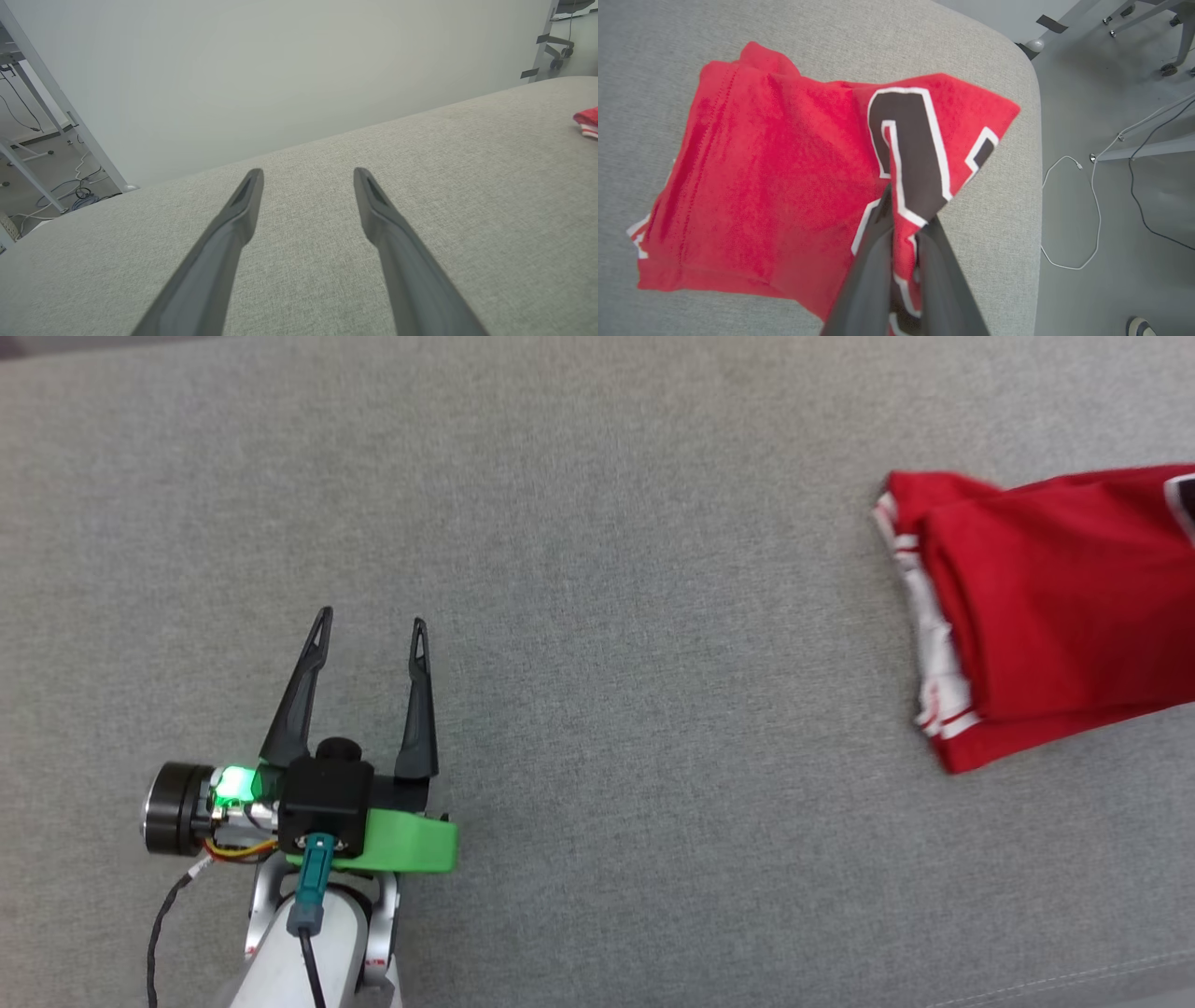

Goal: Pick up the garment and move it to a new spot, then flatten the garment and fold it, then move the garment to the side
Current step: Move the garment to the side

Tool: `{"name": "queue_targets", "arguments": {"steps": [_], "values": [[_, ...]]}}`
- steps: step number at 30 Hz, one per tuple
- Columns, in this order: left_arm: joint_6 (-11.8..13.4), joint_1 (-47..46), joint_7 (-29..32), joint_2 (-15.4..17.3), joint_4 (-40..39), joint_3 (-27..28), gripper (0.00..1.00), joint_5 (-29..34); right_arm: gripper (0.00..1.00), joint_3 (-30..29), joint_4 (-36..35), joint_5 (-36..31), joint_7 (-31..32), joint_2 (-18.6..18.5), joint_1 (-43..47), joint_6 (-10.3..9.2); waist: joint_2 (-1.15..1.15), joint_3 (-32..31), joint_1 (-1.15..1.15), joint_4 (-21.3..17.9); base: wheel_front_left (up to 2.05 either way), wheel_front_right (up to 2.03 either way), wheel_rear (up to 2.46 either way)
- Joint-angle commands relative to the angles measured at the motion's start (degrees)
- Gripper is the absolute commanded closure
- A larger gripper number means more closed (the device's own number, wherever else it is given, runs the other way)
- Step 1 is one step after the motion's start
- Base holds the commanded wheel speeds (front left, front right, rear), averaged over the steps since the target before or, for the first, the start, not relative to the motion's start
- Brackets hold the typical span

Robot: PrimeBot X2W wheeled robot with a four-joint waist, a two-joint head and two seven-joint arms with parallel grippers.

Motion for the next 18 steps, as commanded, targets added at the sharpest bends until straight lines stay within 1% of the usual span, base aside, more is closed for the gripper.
{"name": "queue_targets", "arguments": {"steps": [1, 8, 14, 18], "values": [[-0.24, -1.32, -0.33, 0.52, -0.48, -0.15, 0.0, 0.49, 1.0, -0.83, 1.35, -0.73, -0.15, -0.75, -1.57, -0.05, 0.0, 4.65, 0.0, 0.55, 0.0, 0.0, 0.0], [0.84, -2.97, -0.33, 1.16, -2.78, -0.46, 0.0, 0.77, 1.0, -5.13, 10.52, -3.31, 0.92, -3.04, -5.66, -0.05, 0.0, 7.82, 0.0, 2.41, 0.0, 0.0, 0.0], [1.68, -3.49, -0.33, 1.37, -3.94, -1.02, 0.0, 0.71, 1.0, -9.87, 18.18, -5.76, 1.2, -3.44, -7.7, -0.05, 0.0, 9.1, 0.0, 3.56, 0.0, 0.0, 0.0], [2.17, -3.59, -0.33, 1.52, -4.42, -1.38, 0.0, 0.57, 1.0, -12.28, 21.66, -6.54, 1.01, -2.54, -8.23, -0.05, 0.0, 9.59, 0.0, 3.88, 0.0, 0.0, 0.0]]}}
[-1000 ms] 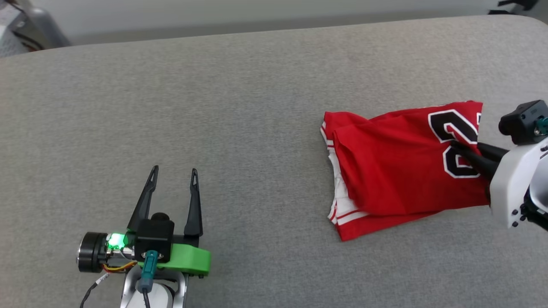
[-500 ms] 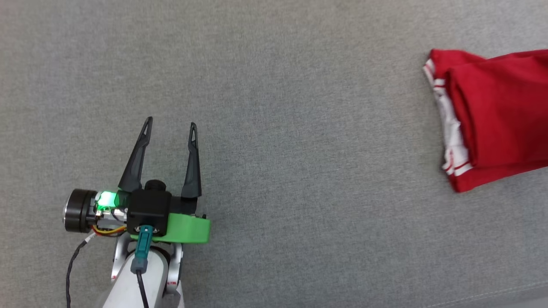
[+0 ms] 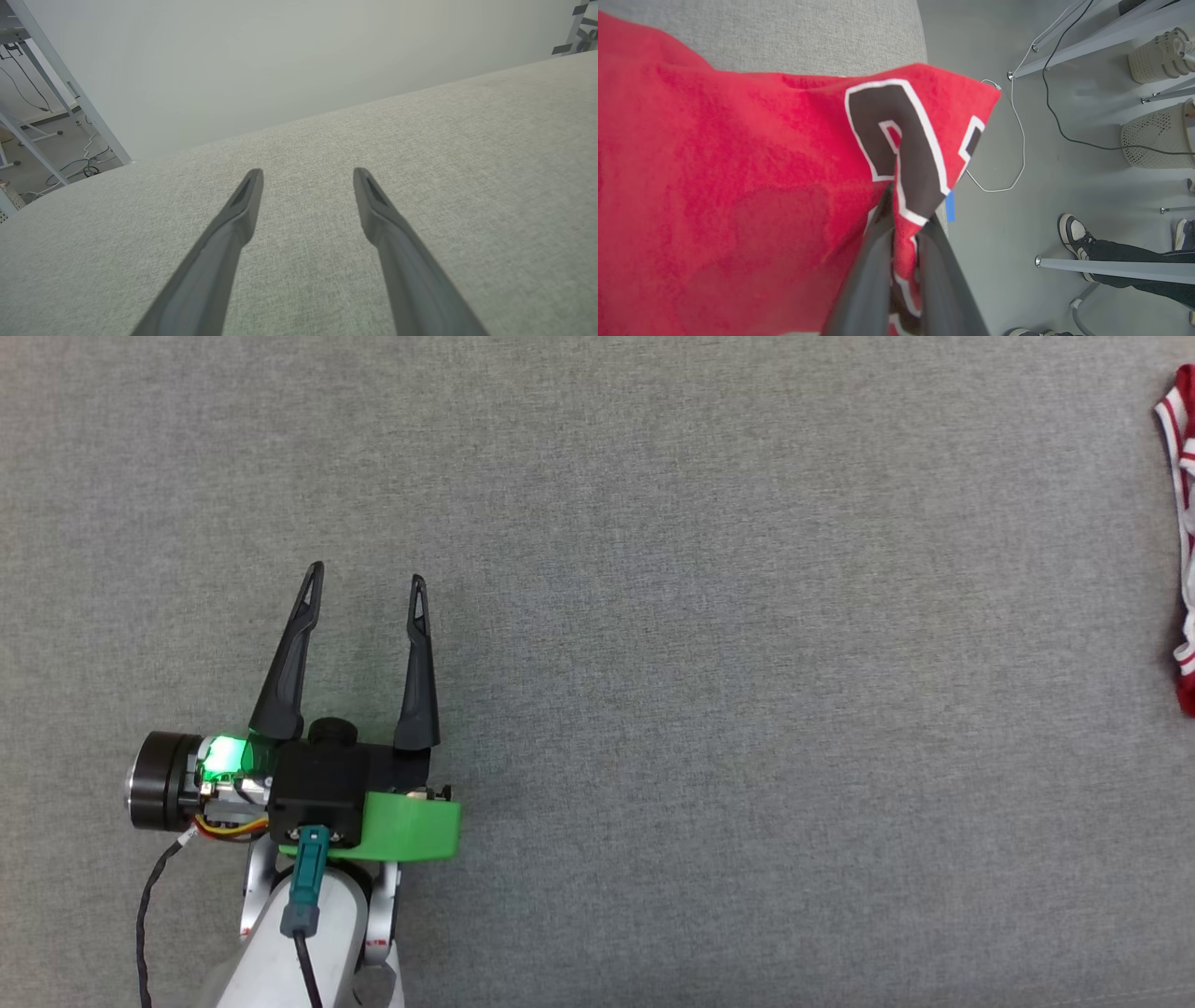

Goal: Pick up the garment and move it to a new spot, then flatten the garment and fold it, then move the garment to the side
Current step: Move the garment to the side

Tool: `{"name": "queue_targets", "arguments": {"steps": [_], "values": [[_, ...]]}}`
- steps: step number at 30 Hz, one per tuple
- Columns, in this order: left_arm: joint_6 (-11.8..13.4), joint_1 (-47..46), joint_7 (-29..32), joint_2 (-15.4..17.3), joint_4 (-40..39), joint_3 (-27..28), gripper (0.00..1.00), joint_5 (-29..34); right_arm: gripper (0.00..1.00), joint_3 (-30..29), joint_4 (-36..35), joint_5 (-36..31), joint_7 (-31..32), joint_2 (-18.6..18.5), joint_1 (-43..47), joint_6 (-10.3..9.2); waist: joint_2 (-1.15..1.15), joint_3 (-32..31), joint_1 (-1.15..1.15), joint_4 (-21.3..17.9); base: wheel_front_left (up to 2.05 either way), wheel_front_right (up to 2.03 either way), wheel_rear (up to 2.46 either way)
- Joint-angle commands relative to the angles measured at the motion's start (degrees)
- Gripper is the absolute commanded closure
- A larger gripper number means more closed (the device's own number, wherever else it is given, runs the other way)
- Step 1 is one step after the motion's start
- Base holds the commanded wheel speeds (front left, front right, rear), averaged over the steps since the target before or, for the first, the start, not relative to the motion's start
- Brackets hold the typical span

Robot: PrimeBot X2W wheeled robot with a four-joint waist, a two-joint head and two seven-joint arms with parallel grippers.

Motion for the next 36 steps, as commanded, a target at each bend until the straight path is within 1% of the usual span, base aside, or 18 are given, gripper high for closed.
{"name": "queue_targets", "arguments": {"steps": [1, 3, 4, 5, 6, 10, 14, 18, 22, 24, 27, 29, 33, 36], "values": [[0.42, -1.18, -0.34, 0.46, -0.24, -0.1, 0.0, 0.13, 1.0, -0.46, 0.6, -0.78, -0.16, 0.33, -0.87, -0.05, 0.0, 0.34, -0.01, 0.32, 0.0, 0.0, 0.0], [0.63, -1.23, -0.34, 0.58, -0.22, -0.16, 0.0, 0.0, 1.0, -1.41, 1.47, -1.99, -0.95, 0.64, -1.12, -0.05, 0.0, 0.3, -0.01, 0.32, 0.0, 0.0, 0.0], [0.73, -1.26, -0.34, 0.63, -0.13, -0.22, 0.0, -0.06, 0.69, -2.51, 2.12, -2.52, -1.86, 1.24, -1.48, -0.05, 0.0, 0.08, -0.01, 0.33, 0.0, 0.0, 0.0], [0.8, -1.27, -0.34, 0.64, -0.03, -0.3, 0.0, -0.12, 0.3, -3.31, 2.62, -3.04, -2.47, 1.76, -1.72, -0.05, 0.0, -0.16, -0.01, 0.37, 0.0, 0.0, 0.0], [0.89, -1.22, -0.34, 0.66, 0.13, -0.37, 0.0, -0.23, 0.0, -3.79, 2.88, -3.82, -3.0, 2.35, -1.75, -0.05, 0.0, -0.57, -0.01, 0.37, 0.0, 0.0, 0.0], [1.35, -0.41, -0.34, 0.9, 0.66, -0.28, 0.0, -0.64, 0.0, -4.34, 2.26, -5.0, -3.83, 4.63, -0.97, -0.05, 0.0, -2.54, -0.01, -0.08, 0.0, 0.0, 0.0], [1.79, 0.82, -0.34, 0.98, 1.12, -0.35, 0.0, -0.96, 0.0, -5.04, 1.0, -7.01, -6.35, 5.92, 0.25, -0.05, 0.0, -5.26, -0.01, -0.5, 0.0, 0.0, 0.0], [2.17, 2.2, -0.34, 0.92, 1.59, -0.36, 0.0, -1.39, 0.0, -7.15, -1.62, -9.87, -12.31, 7.58, 1.35, -0.05, 0.0, -8.43, -0.01, -0.58, 0.0, 0.0, 0.0], [2.28, 3.59, -0.34, 0.72, 2.08, -0.43, 0.0, -1.9, 0.0, -11.77, -5.62, -14.95, -21.2, 10.32, 3.29, -0.05, 0.0, -11.35, -0.01, 0.06, 0.0, 0.0, 0.0], [2.39, 4.42, -0.34, 0.67, 2.32, -0.29, 0.0, -2.18, 0.0, -14.32, -8.16, -17.7, -25.05, 12.68, 4.62, -0.05, 0.0, -12.71, -0.01, 0.31, 0.0, 0.0, 0.0], [2.49, 5.69, -0.34, 0.54, 2.69, -0.06, 0.0, -2.57, 0.0, -17.42, -13.25, -20.8, -30.9, 17.25, 7.16, -0.05, 0.0, -14.58, -0.01, 0.81, 0.0, 0.0, 0.0], [2.51, 6.41, -0.34, 0.39, 2.94, 0.08, 0.0, -2.81, 0.0, -18.12, -16.62, -22.37, -33.45, 20.26, 9.04, -0.05, 0.0, -15.68, -0.01, 1.21, 0.0, 0.0, 0.0], [2.3, 7.56, -0.34, 0.08, 3.43, 0.22, 0.0, -3.14, 0.0, -19.51, -23.02, -25.04, -37.29, 26.46, 12.29, -0.05, 0.0, -17.71, -0.01, 2.28, 0.0, 0.0, 0.0], [2.09, 8.26, -0.34, -0.05, 3.78, 0.44, 0.0, -3.35, 0.0, -19.52, -27.02, -25.74, -38.89, 30.88, 14.79, -0.05, 0.0, -19.05, -0.01, 3.12, 0.0, 0.0, 0.0]]}}
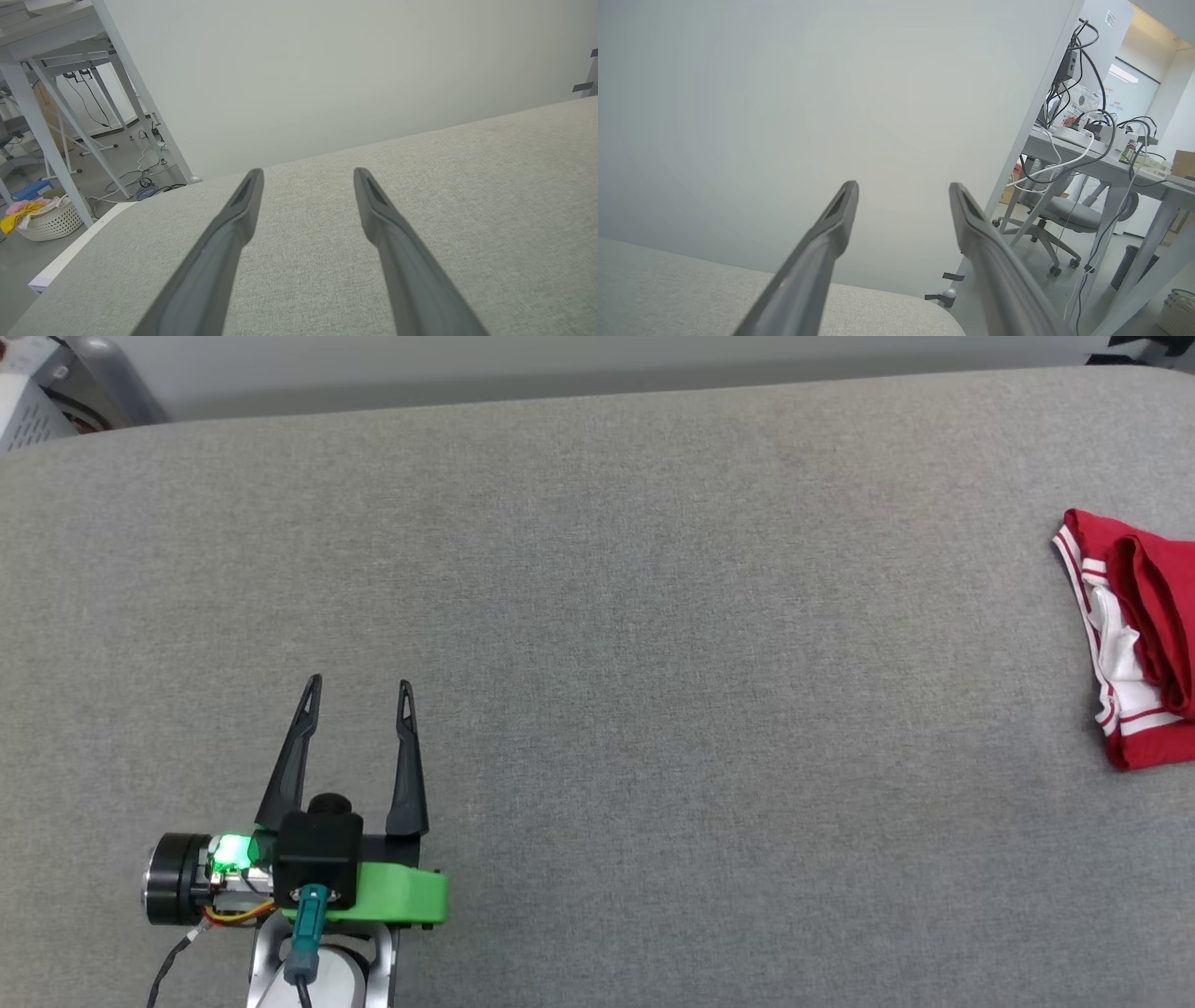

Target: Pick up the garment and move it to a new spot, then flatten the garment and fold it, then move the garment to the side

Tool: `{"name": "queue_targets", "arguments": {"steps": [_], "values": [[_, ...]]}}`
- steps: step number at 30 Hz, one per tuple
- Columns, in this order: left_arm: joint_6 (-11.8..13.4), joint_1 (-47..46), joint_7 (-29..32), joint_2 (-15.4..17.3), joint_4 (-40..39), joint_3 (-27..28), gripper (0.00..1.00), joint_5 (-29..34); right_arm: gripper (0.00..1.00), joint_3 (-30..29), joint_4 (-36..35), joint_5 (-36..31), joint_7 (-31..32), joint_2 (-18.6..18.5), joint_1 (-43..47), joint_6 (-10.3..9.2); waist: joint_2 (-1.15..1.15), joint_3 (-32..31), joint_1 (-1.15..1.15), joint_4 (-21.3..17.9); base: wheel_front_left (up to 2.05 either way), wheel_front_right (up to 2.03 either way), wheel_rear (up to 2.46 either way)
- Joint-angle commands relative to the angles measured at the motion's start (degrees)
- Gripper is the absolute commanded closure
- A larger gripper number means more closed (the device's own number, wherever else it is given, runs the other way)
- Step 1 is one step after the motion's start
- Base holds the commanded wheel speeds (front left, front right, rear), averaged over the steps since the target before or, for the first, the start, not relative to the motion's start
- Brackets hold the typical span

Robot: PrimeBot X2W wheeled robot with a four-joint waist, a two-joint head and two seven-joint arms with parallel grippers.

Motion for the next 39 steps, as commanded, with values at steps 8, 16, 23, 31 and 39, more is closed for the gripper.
{"name": "queue_targets", "arguments": {"steps": [8, 16, 23, 31, 39], "values": [[-1.11, 2.09, -0.33, -0.21, 1.32, 1.03, 0.0, -0.88, 0.0, 4.91, -7.05, -0.84, -1.54, 10.39, 7.46, -0.05, 0.0, -4.63, 0.0, 3.27, 0.0, 0.0, 0.0], [-2.07, 3.11, -0.33, -0.82, 2.45, 1.36, 0.0, -0.79, 0.0, 8.88, -6.22, -1.43, -1.58, 15.68, 16.24, -0.05, 0.0, -7.02, 0.0, 4.74, 0.0, 0.0, 0.0], [-3.09, 4.65, -0.33, -1.81, 2.84, 1.42, 0.0, -1.06, 0.0, 9.08, -5.45, -2.4, -1.58, 17.85, 23.95, -0.05, 0.0, -8.72, 0.0, 5.12, 0.0, 0.0, 0.0], [-5.45, 7.22, -0.33, -2.95, 3.58, 2.39, 0.0, -2.54, 0.0, 9.0, -5.7, -1.6, -1.58, 18.95, 28.79, -0.05, 0.0, -11.02, 0.0, 5.44, 0.0, 0.0, 0.0], [-7.14, 8.9, -0.33, -4.11, 4.45, 3.7, 0.0, -2.64, 0.0, 9.47, -6.24, -1.78, -1.59, 19.48, 30.75, -0.05, 0.0, -11.99, 0.0, 5.5, 0.0, 0.0, 0.0]]}}
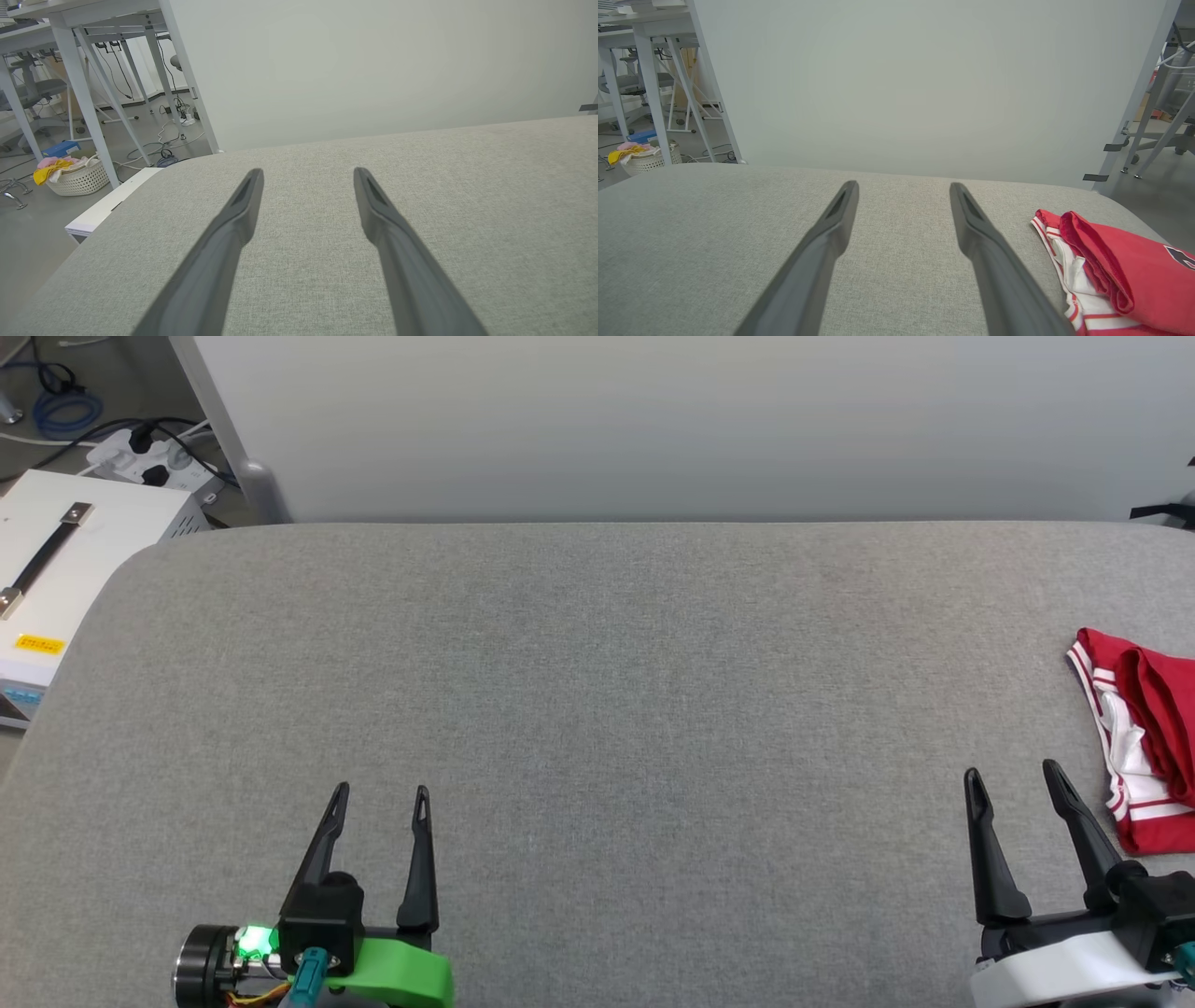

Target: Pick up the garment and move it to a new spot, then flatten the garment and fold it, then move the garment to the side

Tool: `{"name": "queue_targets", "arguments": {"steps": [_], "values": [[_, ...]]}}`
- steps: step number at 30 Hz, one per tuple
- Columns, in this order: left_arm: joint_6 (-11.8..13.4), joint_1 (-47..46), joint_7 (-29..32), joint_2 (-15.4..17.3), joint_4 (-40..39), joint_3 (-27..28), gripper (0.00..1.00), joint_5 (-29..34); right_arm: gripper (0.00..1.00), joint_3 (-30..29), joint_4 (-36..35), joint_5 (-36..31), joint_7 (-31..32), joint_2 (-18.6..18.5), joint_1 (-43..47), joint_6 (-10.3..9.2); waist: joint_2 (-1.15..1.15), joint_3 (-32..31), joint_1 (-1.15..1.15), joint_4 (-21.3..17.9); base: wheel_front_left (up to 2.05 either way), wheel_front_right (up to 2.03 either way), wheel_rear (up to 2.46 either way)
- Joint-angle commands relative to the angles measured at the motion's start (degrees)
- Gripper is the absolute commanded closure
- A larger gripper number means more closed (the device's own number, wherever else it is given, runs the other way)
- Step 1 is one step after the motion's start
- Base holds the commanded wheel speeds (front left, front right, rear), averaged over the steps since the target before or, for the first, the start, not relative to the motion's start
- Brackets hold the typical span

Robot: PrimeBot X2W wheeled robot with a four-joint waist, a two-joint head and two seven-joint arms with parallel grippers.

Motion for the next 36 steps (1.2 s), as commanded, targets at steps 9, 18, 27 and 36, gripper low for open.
{"name": "queue_targets", "arguments": {"steps": [9, 18, 27, 36], "values": [[-0.71, 0.25, 0.11, -0.51, 0.39, 0.55, 1.0, 0.05, 1.0, 0.13, 0.04, -0.03, 0.08, 0.23, 0.37, 0.0, 0.0, -0.11, 0.01, -0.06, 0.0, 0.0, 0.0], [-1.24, 0.02, 1.1, -0.93, 0.22, 1.27, 1.0, 0.36, 1.0, 0.2, 0.36, -0.53, 1.1, 0.43, -0.1, 0.0, 0.0, -0.28, 0.01, -0.14, 0.0, 0.0, 0.0], [-1.8, -0.22, 2.14, -1.38, 0.04, 2.03, 1.0, 0.7, 1.0, 0.26, 0.69, -1.05, 2.14, 0.64, -0.6, -0.01, 0.0, -0.45, 0.01, -0.23, 0.0, 0.0, 0.0], [-2.35, -0.47, 3.18, -1.82, -0.14, 2.8, 1.0, 1.03, 1.0, 0.33, 1.03, -1.57, 3.18, 0.86, -1.09, -0.01, 0.0, -0.62, 0.01, -0.31, 0.0, 0.0, 0.0]]}}
